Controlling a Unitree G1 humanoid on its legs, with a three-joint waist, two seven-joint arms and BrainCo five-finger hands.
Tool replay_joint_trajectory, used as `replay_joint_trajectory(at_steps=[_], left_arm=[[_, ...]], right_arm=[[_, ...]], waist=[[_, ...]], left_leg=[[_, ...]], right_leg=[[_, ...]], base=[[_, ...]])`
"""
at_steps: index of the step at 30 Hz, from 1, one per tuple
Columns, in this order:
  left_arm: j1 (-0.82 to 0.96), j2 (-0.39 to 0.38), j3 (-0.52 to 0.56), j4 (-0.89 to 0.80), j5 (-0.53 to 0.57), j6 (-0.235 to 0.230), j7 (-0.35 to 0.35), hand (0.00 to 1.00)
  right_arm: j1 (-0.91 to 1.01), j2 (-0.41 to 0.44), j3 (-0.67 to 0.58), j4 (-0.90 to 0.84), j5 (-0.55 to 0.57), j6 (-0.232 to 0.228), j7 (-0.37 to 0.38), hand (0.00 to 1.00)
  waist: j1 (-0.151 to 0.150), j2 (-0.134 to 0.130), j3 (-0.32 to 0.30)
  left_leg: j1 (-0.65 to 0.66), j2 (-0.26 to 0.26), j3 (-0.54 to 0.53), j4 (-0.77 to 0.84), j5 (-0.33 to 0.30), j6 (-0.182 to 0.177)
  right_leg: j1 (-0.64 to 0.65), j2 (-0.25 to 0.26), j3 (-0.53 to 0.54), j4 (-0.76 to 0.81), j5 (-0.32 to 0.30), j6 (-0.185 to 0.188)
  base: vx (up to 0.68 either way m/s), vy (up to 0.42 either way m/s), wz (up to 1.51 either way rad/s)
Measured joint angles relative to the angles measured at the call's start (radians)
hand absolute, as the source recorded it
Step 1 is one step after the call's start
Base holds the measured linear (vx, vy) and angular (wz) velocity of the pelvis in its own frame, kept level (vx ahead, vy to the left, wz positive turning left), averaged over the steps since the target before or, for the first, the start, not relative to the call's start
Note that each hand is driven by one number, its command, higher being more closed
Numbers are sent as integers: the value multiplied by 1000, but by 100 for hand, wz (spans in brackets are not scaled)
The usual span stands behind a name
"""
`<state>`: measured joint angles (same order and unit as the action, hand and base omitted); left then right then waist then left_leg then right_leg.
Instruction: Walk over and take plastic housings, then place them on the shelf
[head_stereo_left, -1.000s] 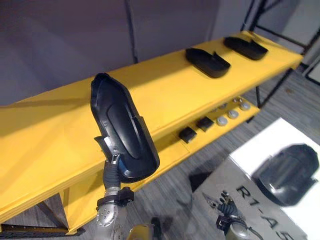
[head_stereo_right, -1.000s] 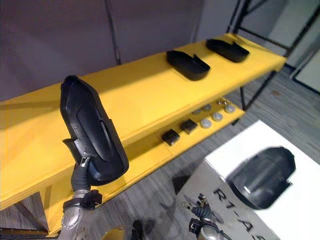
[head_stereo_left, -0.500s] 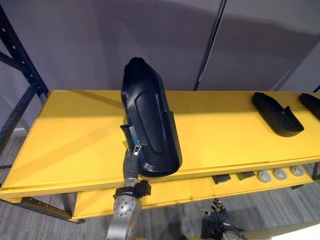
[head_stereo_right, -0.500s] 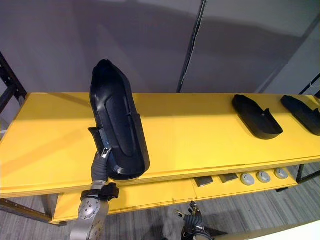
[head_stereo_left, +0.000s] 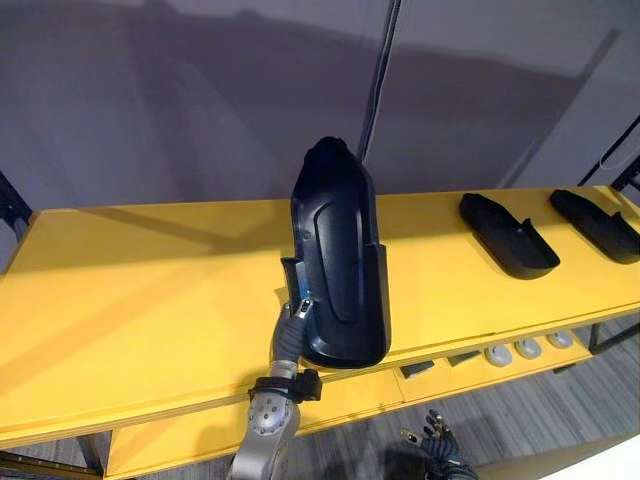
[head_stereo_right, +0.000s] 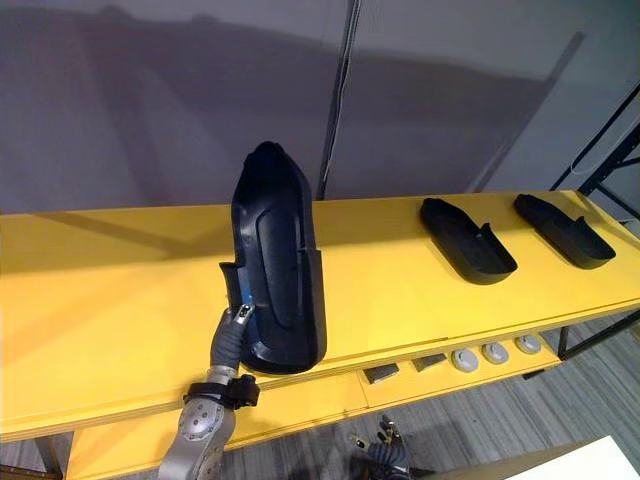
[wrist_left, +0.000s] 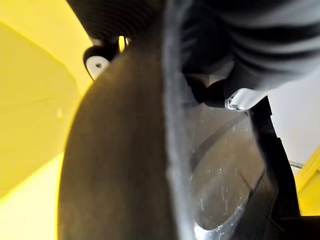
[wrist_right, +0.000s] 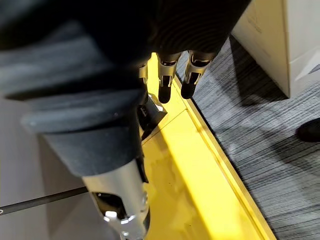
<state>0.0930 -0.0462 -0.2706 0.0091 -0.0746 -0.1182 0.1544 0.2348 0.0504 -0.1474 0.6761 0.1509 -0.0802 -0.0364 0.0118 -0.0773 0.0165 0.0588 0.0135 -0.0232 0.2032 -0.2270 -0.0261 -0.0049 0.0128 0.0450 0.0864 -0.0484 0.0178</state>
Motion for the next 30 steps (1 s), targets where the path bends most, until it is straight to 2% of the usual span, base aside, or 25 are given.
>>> replay_joint_trajectory(at_steps=[2, 7, 13, 18, 27, 28, 30], left_arm=[[-39, 0, 2, 58, -1, 16, 22, 100], [-151, 0, 75, 228, -7, 34, 81, 100], [-277, 15, 138, 357, -100, 35, 131, 100], [-371, 27, 166, 449, -110, 48, 150, 100], [-491, 32, 180, 559, -97, 57, 167, 100], [-498, 32, 188, 562, -97, 57, 168, 0], [-532, 33, 208, 582, -97, 56, 170, 0]], right_arm=[[2, 0, 4, 18, 0, 0, 0, 0], [-12, -5, 1, 61, 0, 1, 0, 0], [-31, -25, -10, 91, 0, 2, -2, 0], [-43, -42, 6, 104, -1, 3, 4, 0], [-48, -42, 9, 119, -4, 19, 13, 0], [-49, -42, 9, 120, -4, 19, 13, 0], [-55, -42, 9, 120, -4, 19, 14, 0]], waist=[[-7, 2, -4], [-58, 19, -15], [-95, 38, -11], [-111, 38, -10], [-127, 36, -4], [-131, 36, -3], [-141, 35, 5]], left_leg=[[0, 0, -1, -2, 5, 4], [20, -1, -4, -88, 62, 0], [21, 1, -2, -137, 105, 2], [1, 1, 12, -162, 124, -6], [2, 4, 17, -198, 141, -10], [2, 4, 17, -199, 141, -9], [5, 4, 19, -203, 144, -3]], right_leg=[[0, 0, 0, 0, 0, 0], [2, -1, 2, -52, 48, -3], [7, 2, 11, -117, 108, -11], [2, 3, 25, -170, 155, -17], [-13, 6, 26, -171, 156, -16], [-13, 6, 27, -171, 156, -16], [-15, 6, 29, -171, 155, -15]], base=[[-80, 6, 2], [-82, -17, -2], [-133, -25, -3], [-114, -12, -8], [2, 3, 0], [56, 26, -4], [62, 24, -4]])
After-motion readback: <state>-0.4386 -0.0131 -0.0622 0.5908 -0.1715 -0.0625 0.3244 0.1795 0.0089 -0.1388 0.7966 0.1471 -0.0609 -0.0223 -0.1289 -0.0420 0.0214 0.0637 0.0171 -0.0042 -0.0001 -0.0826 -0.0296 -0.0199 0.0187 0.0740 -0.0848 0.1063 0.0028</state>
